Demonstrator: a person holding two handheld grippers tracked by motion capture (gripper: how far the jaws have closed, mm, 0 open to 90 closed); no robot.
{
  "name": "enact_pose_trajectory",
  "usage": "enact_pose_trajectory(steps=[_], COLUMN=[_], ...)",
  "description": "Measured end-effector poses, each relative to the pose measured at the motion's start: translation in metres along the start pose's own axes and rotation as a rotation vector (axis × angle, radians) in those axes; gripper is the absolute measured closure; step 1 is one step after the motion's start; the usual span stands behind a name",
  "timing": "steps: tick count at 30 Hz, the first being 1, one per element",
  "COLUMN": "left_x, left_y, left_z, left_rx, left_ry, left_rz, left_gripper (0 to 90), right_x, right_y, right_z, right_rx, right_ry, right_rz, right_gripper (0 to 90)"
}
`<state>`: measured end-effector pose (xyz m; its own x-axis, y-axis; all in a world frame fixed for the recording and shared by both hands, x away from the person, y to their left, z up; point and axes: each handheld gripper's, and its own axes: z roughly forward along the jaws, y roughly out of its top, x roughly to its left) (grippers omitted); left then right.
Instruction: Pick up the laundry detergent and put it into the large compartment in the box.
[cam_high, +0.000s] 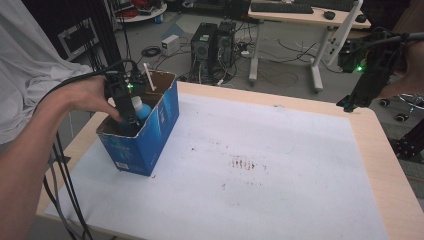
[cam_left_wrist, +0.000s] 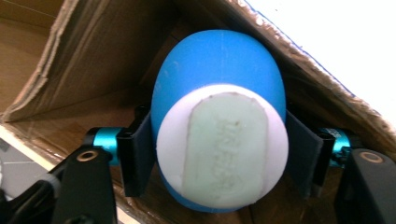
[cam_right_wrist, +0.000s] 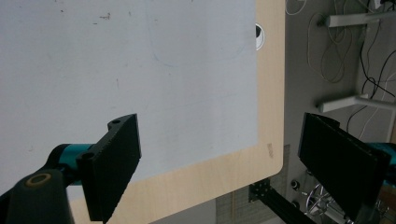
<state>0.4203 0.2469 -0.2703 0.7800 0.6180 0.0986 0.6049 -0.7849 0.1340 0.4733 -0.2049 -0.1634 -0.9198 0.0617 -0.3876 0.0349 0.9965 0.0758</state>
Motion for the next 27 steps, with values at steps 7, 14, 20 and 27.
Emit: enact_pose_trajectory(steps=[7,14,20,27], left_x=[0.000,0.001,0.002,0.004], left_y=[0.001,0.001,0.001,0.002], left_z=[-0.001,-0.005,-0.014,-0.023], left_rx=[0.008,0.007,-0.006,-0.011], left_ry=[-0.003,0.010,0.016,0.037], left_rz=[-0.008,-0.015,-0.014,-0.014], left_gripper=[30.8,28.0,28.0,28.1], right_x=[0.000,0.000,0.000,0.001], right_y=[-0.001,-0.002,-0.003,-0.004], right_z=[0.000,0.000,0.000,-0.002], right_rx=[0.001,0.004,0.005,0.003], right_ry=[0.000,0.003,0.002,0.001], right_rz=[-0.002,0.004,0.000,0.006], right_gripper=[12.4,12.4,12.4,12.4])
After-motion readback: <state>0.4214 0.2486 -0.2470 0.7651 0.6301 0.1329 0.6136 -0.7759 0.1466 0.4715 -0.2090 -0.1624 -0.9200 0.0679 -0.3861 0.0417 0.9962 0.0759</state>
